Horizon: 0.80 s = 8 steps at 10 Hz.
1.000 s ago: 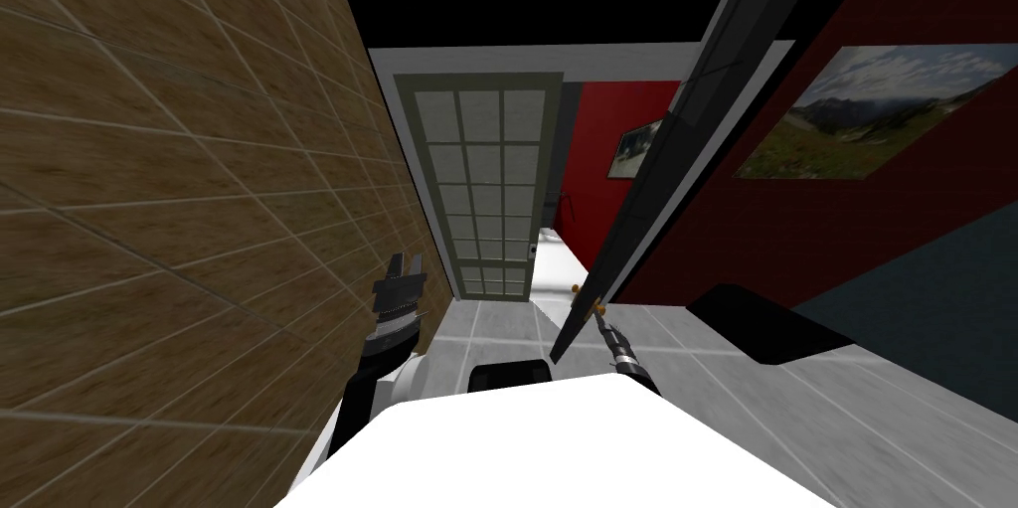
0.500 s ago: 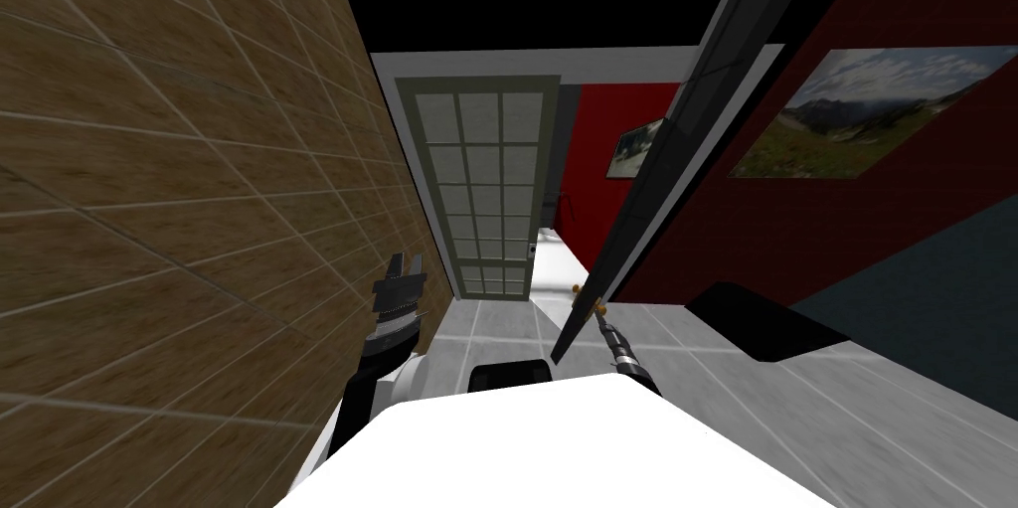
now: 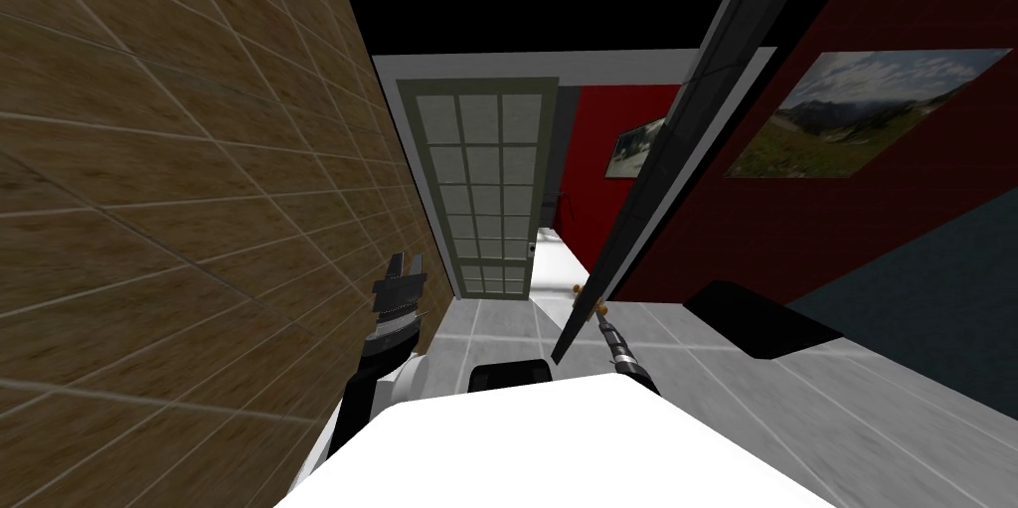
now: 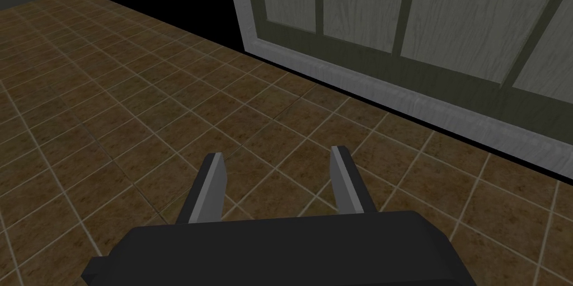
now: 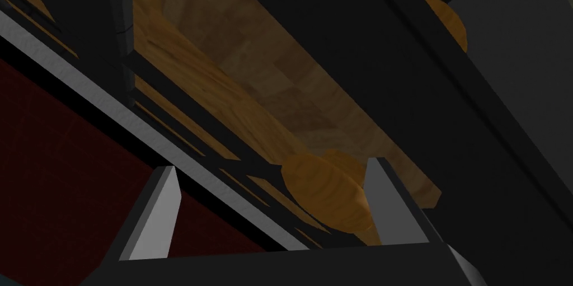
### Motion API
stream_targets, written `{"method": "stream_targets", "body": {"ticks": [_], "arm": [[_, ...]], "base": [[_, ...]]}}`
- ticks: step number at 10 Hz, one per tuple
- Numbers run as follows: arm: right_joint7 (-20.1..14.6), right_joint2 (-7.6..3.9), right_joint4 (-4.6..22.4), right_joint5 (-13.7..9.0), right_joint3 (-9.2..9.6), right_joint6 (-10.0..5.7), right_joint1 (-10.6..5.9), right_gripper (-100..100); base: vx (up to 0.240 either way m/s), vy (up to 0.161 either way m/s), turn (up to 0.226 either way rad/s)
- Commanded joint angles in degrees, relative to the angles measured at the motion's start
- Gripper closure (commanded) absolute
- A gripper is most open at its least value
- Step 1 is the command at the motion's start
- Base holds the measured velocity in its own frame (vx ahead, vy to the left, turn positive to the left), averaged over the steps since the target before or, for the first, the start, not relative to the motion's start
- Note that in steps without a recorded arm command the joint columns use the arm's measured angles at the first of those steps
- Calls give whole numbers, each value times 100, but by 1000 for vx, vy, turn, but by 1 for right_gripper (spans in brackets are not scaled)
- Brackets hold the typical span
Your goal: Pull the door open
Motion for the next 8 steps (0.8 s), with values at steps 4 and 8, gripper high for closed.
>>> {"method": "stream_targets", "body": {"ticks": [4, 8], "arm": [[-554, -36, -12, -121, 53, 96, 36, 100], [-977, -59, 5, -196, 142, 92, 3, 100]], "base": [[-15, 0, 2], [-10, -1, 6]]}}
